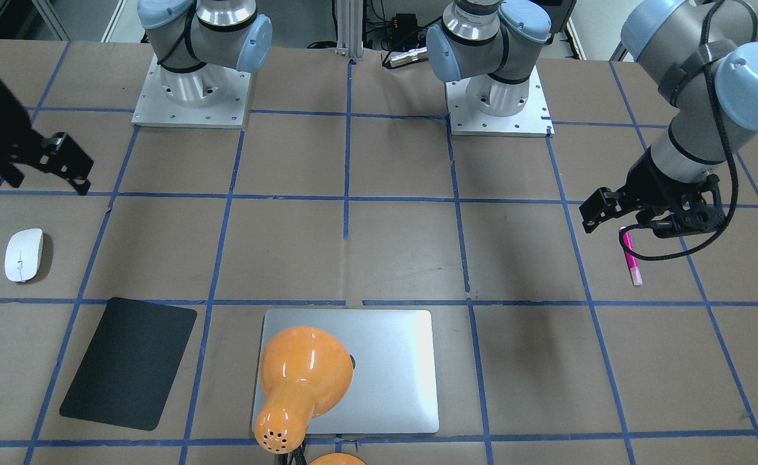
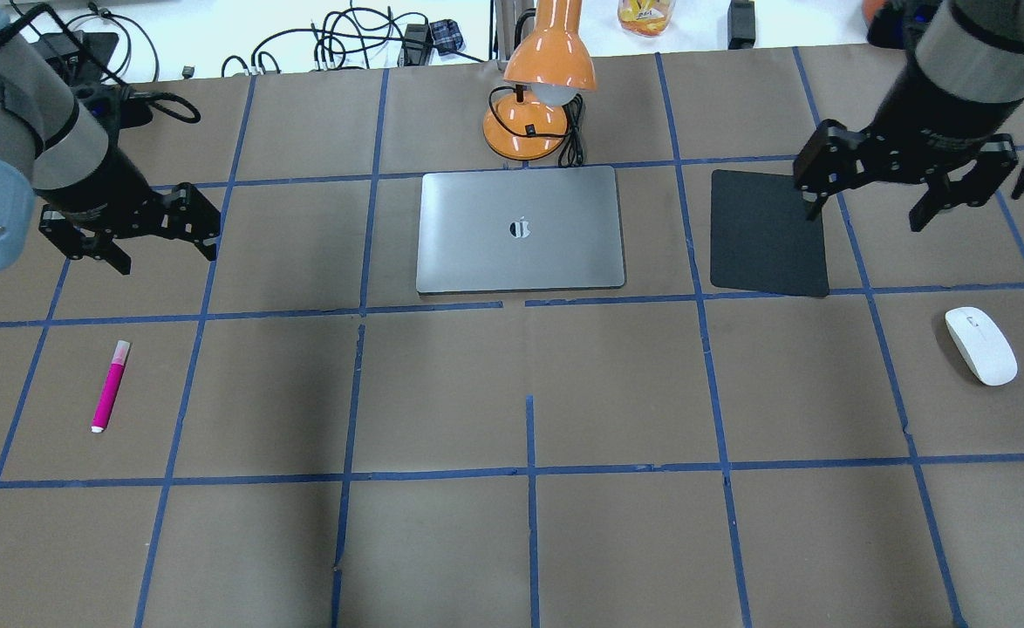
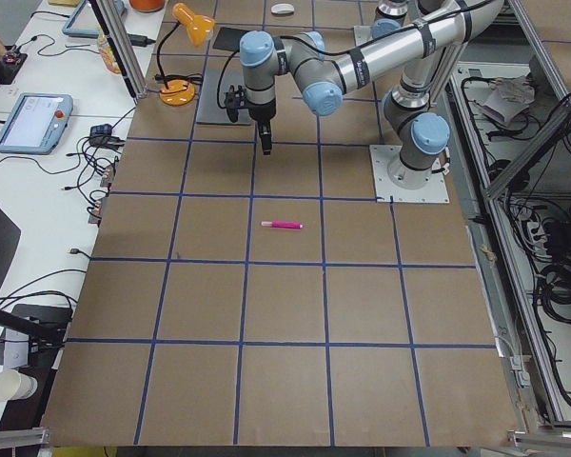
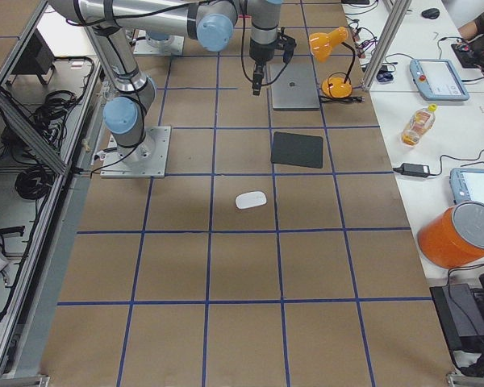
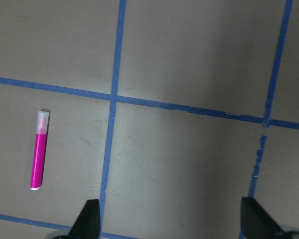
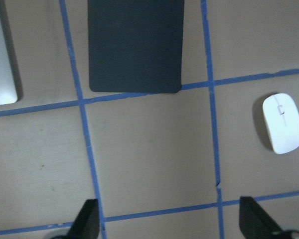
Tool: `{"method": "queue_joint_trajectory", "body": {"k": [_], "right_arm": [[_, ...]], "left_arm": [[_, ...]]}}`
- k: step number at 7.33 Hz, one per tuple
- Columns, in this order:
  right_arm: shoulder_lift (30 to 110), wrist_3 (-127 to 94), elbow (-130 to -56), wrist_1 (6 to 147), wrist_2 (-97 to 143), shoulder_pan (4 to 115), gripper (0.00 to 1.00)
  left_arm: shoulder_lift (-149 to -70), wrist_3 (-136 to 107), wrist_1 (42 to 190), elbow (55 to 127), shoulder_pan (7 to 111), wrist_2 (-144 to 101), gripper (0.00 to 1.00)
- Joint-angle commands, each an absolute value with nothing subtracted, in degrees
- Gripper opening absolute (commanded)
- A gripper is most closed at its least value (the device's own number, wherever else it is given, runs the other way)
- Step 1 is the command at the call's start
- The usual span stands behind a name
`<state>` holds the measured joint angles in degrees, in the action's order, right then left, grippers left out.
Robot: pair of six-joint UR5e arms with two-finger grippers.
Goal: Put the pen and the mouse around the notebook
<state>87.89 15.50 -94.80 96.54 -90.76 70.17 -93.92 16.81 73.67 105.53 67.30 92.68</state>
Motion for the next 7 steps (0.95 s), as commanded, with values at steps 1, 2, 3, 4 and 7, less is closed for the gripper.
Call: {"method": "queue_joint_trajectory", "body": {"k": [1,2,3,4,7], "right_arm": [[80.5,28.5,-94.8,106.0,-90.5,62.6,1.0],[76.6,31.8,-94.8,110.2,-90.4,60.8,1.0],[74.3,36.9,-94.8,113.6,-90.7,58.7,1.0],[73.7,38.6,-94.9,113.6,-90.7,57.0,1.0],[73.0,45.8,-104.9,125.5,-90.8,56.4,1.0]], "left_arm": [[-98.0,33.6,61.5,112.4,56.1,92.6,1.0],[-101.0,43.8,52.1,116.2,53.6,92.5,1.0],[-104.2,48.4,46.8,118.0,51.9,92.2,1.0],[-106.6,48.4,45.9,118.5,50.4,92.0,1.0],[-109.0,47.6,44.7,118.5,50.1,92.1,1.0]]}}
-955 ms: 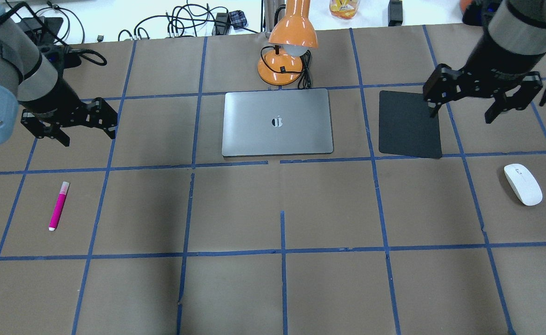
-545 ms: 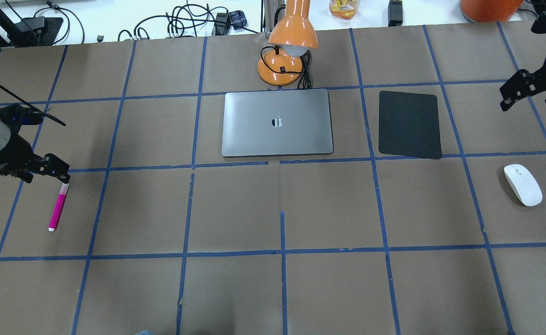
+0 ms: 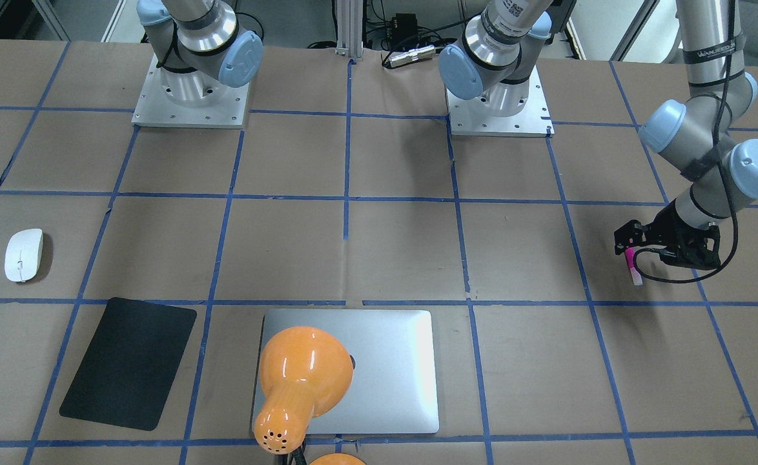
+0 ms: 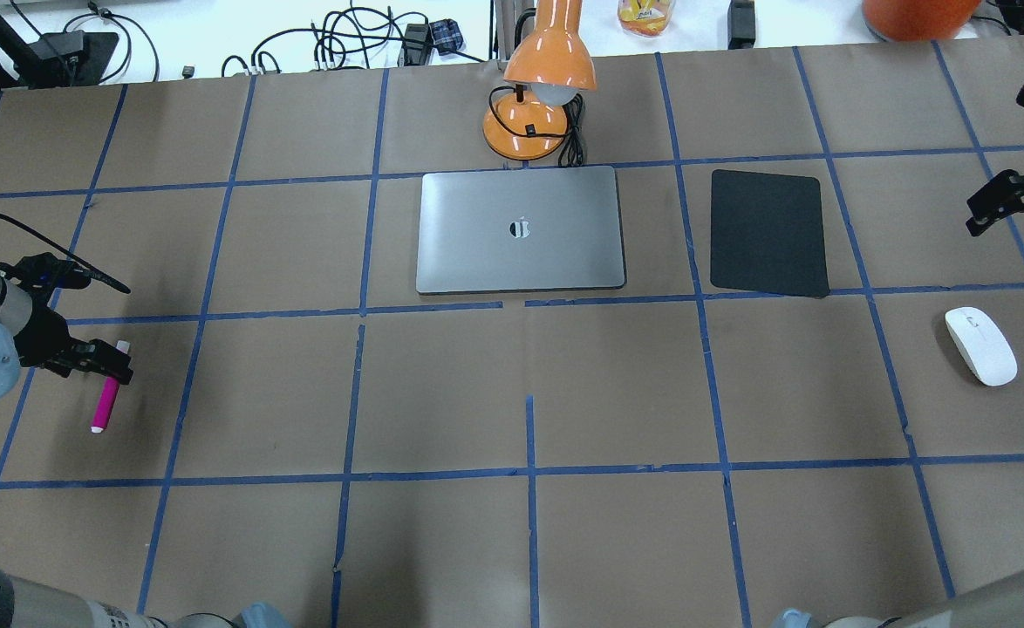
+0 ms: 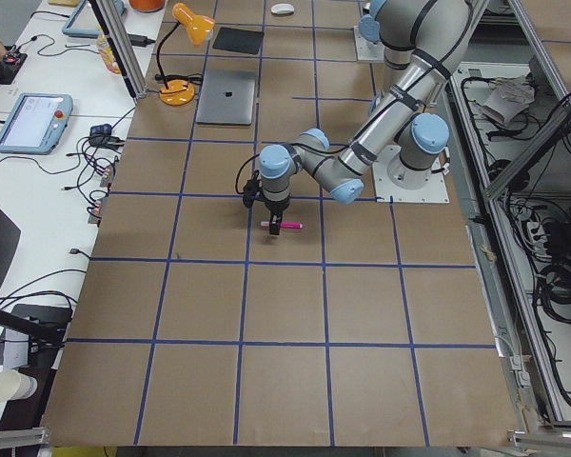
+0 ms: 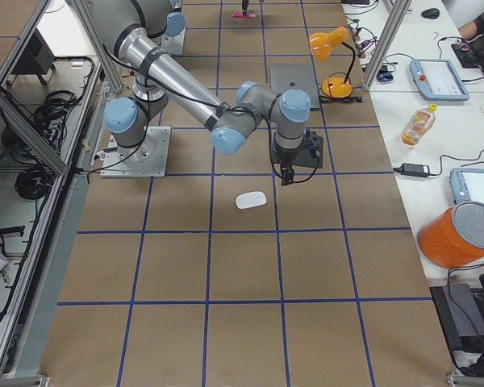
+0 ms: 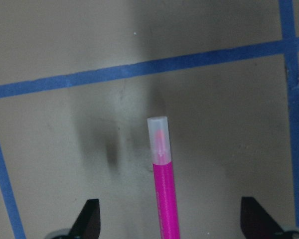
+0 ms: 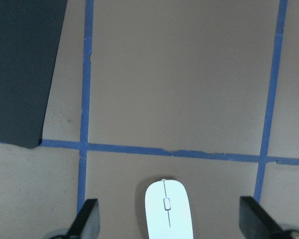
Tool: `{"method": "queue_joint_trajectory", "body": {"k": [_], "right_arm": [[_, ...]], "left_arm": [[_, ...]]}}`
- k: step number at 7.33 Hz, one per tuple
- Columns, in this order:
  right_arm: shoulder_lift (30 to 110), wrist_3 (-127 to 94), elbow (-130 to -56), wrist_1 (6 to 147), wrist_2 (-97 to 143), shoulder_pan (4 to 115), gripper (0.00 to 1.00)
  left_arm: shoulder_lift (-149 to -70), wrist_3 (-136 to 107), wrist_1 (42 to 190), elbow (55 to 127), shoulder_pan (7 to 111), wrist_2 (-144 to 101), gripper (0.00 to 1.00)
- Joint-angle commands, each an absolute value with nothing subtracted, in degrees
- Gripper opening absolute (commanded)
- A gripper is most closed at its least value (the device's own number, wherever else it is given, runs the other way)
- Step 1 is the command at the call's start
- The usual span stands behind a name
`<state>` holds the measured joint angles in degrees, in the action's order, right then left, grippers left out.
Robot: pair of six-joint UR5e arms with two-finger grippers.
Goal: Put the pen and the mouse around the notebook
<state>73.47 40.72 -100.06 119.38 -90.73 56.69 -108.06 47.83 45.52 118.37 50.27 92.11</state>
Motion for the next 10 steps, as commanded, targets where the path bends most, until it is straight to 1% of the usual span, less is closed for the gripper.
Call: {"method": "queue_joint_trajectory", "body": {"k": [1,2,3,5,6,7,8,9,10], "right_arm": [[72.8,48.2,-107.9,129.2,-90.6,55.6,1.0],[72.2,48.2,-108.7,130.2,-90.4,55.3,1.0],[70.2,49.3,-108.7,130.2,-90.0,54.9,1.0],[69.1,50.8,-109.0,129.9,-90.1,52.7,1.0],[68.9,51.0,-109.7,130.2,-90.4,52.6,1.0],[68.9,50.5,-110.0,129.7,-90.6,52.5,1.0],[68.9,50.7,-112.0,130.2,-90.9,52.5,1.0],[69.3,50.7,-113.5,131.1,-90.9,52.2,1.0],[69.2,50.8,-113.4,131.4,-91.6,52.2,1.0]], "left_arm": [[-109.6,46.8,44.6,118.4,50.2,92.1,0.92],[-109.8,45.5,44.4,118.4,50.1,91.9,0.81],[-109.6,42.1,44.5,118.4,50.1,91.8,0.6],[-109.5,41.0,44.5,118.4,50.4,91.8,0.06],[-109.4,41.0,44.5,118.3,50.4,91.8,0.0],[-109.5,40.4,44.6,118.3,50.5,91.8,0.0],[-108.7,35.7,45.5,118.2,50.8,92.2,0.0],[-107.1,28.1,47.4,118.3,52.3,92.2,0.0],[-104.4,16.6,51.1,118.0,56.6,92.6,0.0]]}}
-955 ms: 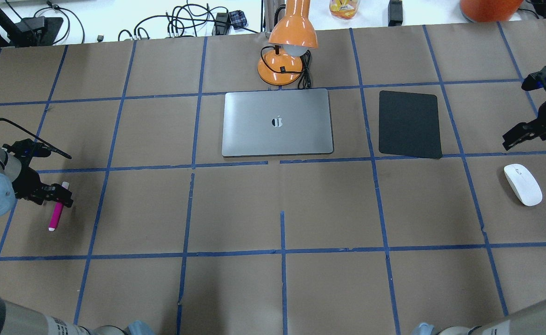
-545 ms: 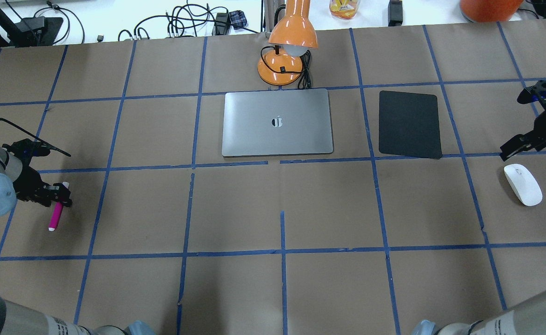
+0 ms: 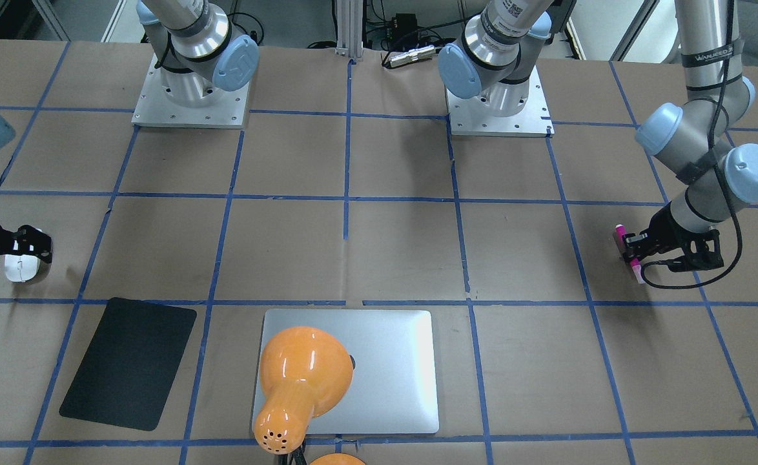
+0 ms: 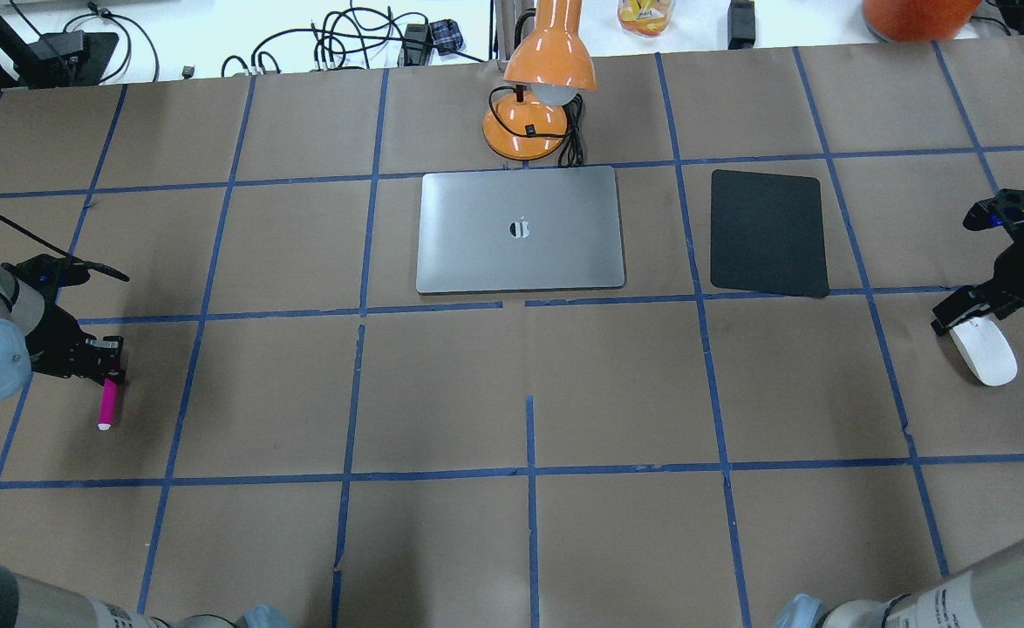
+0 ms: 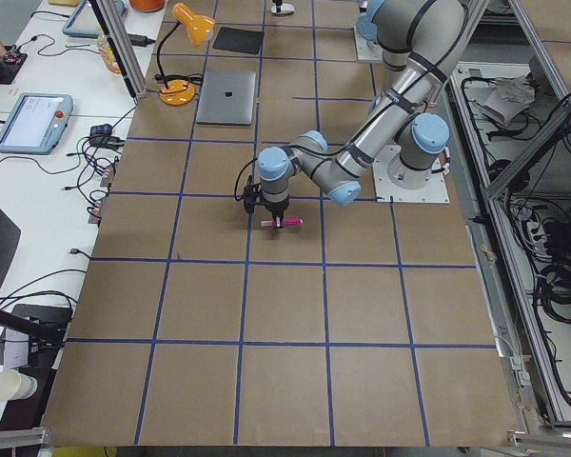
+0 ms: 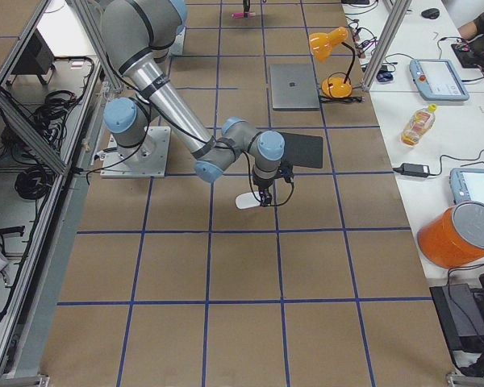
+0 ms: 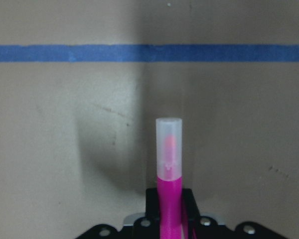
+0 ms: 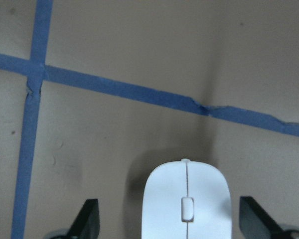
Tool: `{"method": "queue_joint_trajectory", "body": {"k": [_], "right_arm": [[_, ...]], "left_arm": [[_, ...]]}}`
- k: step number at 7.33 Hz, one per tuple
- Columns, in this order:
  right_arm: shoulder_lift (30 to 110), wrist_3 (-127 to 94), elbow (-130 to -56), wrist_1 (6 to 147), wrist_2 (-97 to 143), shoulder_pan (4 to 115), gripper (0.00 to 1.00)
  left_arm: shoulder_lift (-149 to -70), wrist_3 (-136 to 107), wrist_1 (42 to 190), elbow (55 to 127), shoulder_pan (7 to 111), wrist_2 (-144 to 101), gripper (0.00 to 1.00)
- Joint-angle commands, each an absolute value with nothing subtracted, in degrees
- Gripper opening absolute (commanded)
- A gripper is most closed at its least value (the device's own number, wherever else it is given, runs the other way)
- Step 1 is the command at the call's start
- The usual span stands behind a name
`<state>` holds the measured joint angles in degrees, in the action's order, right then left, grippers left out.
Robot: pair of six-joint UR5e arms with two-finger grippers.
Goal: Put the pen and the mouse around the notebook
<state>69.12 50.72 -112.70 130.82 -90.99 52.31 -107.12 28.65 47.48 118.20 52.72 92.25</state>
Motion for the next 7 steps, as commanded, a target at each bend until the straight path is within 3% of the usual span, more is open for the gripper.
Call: {"method": "queue_joint_trajectory", "body": {"k": [1,4,7], "right_arm": [[69.0,51.0,-113.4,131.4,-92.9,52.1,1.0],[69.0,51.1,-113.6,131.1,-93.7,51.0,1.0],[68.9,50.4,-113.6,131.3,-93.7,50.9,1.0]], "left_arm": [[-101.8,4.0,54.5,117.8,62.8,93.0,0.0],[-96.4,-27.6,60.6,118.0,77.7,92.2,0.0],[-99.4,-64.6,59.5,115.9,97.2,89.6,0.0]]}}
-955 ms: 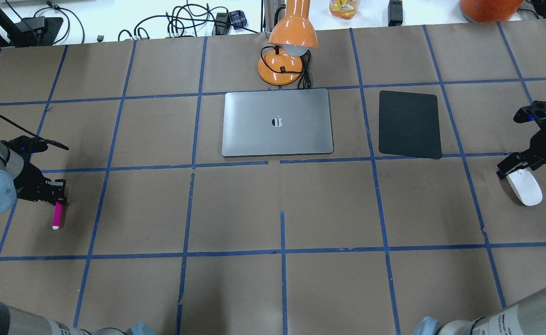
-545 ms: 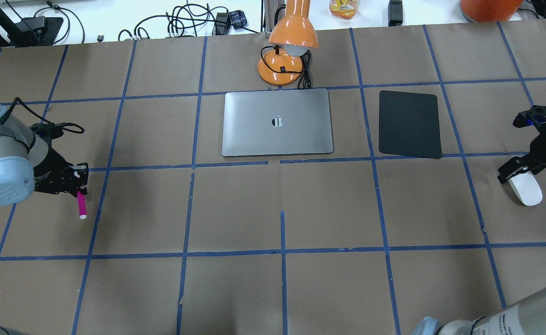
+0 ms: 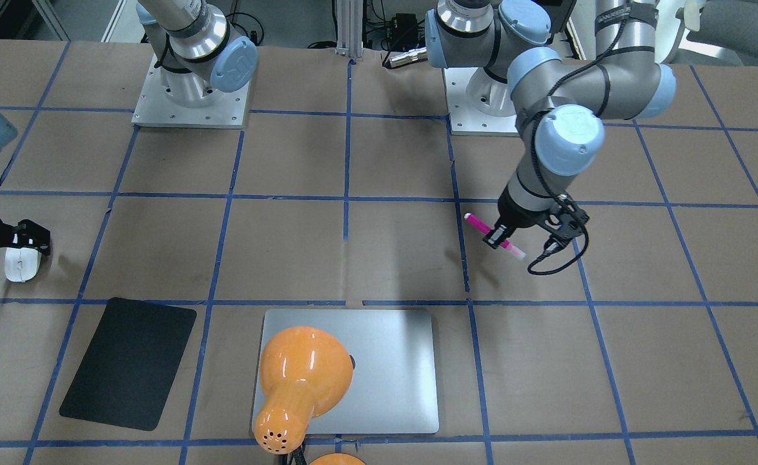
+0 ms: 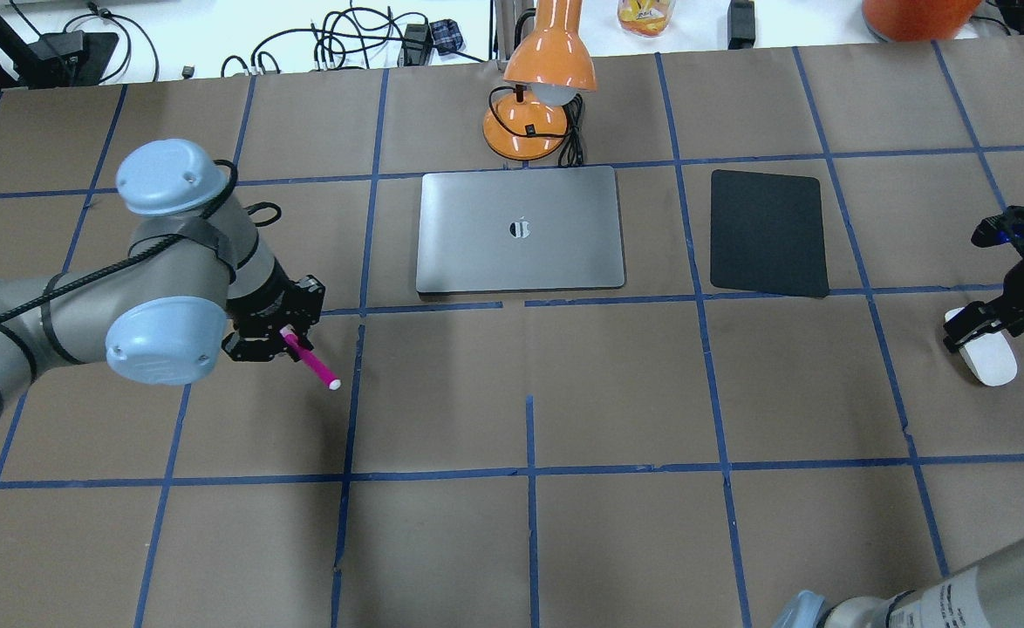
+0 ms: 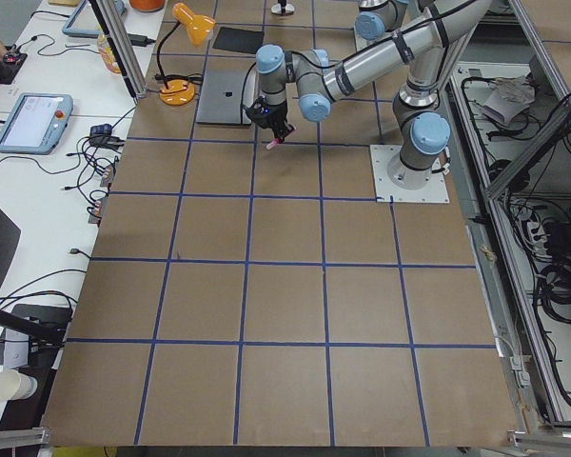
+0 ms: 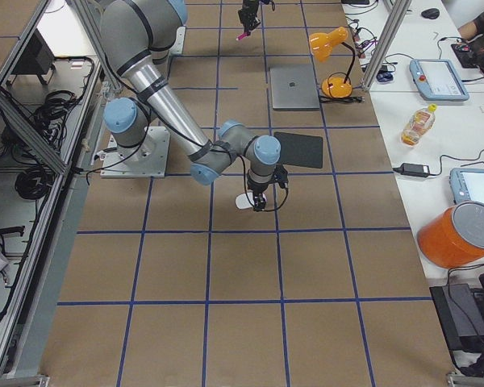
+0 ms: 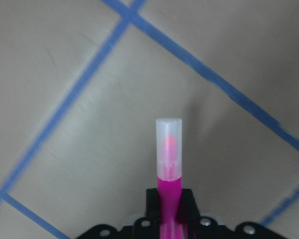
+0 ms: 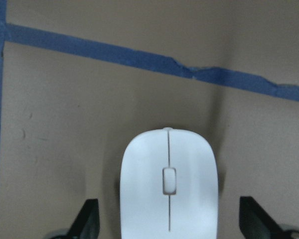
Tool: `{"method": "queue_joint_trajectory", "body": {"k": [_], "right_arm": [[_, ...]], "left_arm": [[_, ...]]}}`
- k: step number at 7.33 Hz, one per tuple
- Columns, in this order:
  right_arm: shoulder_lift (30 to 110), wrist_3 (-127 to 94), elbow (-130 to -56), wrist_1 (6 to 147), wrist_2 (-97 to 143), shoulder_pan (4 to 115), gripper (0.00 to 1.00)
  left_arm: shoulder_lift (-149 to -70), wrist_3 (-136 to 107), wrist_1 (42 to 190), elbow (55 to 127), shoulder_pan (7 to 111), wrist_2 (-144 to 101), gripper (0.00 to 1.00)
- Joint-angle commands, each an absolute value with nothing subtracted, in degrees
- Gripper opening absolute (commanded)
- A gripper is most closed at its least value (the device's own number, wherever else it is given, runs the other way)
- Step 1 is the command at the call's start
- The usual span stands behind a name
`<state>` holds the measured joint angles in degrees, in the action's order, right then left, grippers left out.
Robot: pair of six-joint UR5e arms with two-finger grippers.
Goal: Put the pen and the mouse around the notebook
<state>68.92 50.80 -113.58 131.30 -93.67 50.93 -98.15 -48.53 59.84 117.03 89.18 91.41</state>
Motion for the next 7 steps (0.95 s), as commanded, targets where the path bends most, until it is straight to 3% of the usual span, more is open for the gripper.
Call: {"method": "queue_joint_trajectory", "body": {"k": [1,3,7], "right_arm": [[68.9,50.4,-113.6,131.3,-93.2,50.9,0.99],[68.8,50.0,-113.6,131.3,-93.2,50.9,0.96],[68.8,49.6,-113.6,131.3,-93.1,50.9,0.89]], "left_arm": [[-101.2,-76.8,59.4,113.9,101.8,86.9,0.0],[-107.3,-91.8,57.8,110.5,110.6,86.5,0.0],[-113.6,-103.5,54.8,107.1,113.7,83.1,0.0]]}}
